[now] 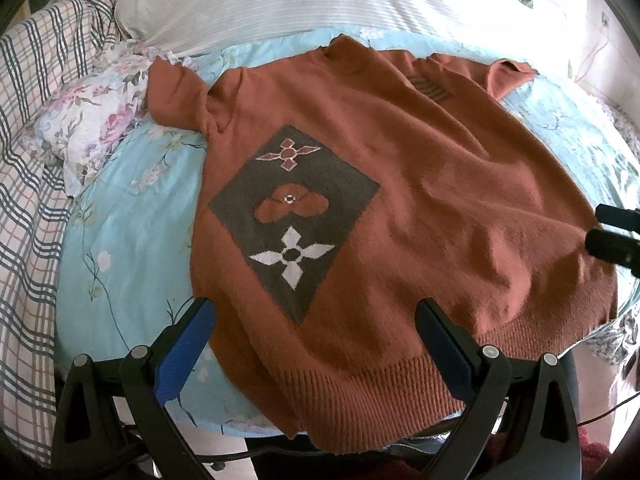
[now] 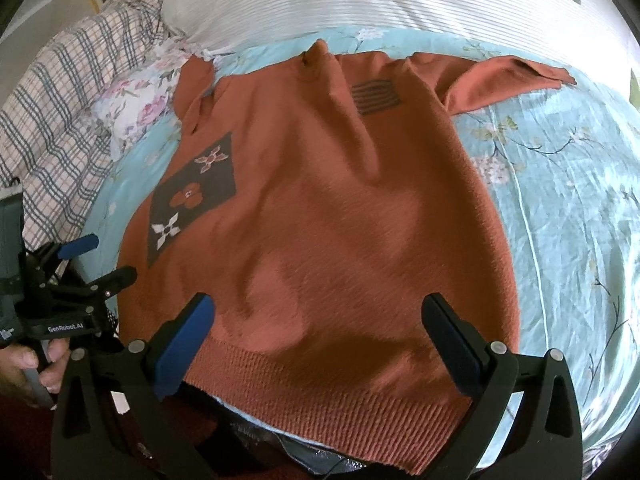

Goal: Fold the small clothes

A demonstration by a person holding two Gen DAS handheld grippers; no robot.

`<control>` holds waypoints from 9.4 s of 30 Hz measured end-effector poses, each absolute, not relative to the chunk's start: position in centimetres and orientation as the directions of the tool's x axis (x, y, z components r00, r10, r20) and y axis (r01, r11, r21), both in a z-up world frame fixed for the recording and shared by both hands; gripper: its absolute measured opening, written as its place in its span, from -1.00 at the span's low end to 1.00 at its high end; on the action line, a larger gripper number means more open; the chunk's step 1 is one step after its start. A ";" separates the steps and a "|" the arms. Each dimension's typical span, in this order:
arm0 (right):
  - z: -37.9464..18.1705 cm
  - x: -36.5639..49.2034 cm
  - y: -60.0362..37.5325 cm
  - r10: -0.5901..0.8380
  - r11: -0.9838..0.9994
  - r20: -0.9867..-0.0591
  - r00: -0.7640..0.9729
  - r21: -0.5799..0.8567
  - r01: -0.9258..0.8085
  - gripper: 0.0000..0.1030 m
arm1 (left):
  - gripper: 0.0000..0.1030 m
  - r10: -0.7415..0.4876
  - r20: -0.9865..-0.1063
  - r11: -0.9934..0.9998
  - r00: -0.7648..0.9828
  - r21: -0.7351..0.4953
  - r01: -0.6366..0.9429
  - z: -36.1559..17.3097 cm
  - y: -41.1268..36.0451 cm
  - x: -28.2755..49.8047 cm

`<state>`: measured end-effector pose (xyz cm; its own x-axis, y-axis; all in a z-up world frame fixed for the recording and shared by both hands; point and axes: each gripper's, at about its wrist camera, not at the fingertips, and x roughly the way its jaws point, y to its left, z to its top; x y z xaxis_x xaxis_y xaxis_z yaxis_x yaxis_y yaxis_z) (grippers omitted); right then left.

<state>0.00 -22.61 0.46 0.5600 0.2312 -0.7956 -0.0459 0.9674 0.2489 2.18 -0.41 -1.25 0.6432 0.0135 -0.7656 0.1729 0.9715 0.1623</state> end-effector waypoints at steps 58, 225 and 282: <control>6.3 38.7 -46.3 0.199 0.854 -0.574 0.794 0.498 0.146 -0.88 | 0.94 0.037 -0.882 0.978 0.470 0.130 0.166 -6.1 -3.6 17.8; -0.2 17.3 -27.5 0.532 0.777 -0.604 0.594 0.627 -0.058 0.00 | -0.92 -0.111 -0.632 0.958 0.767 -0.272 -0.085 0.2 17.0 46.2; 1.4 24.0 -31.5 0.308 0.786 -0.482 0.820 0.615 0.066 -0.88 | -0.02 -0.015 -0.780 0.948 0.626 -0.210 -0.238 -7.7 10.3 29.0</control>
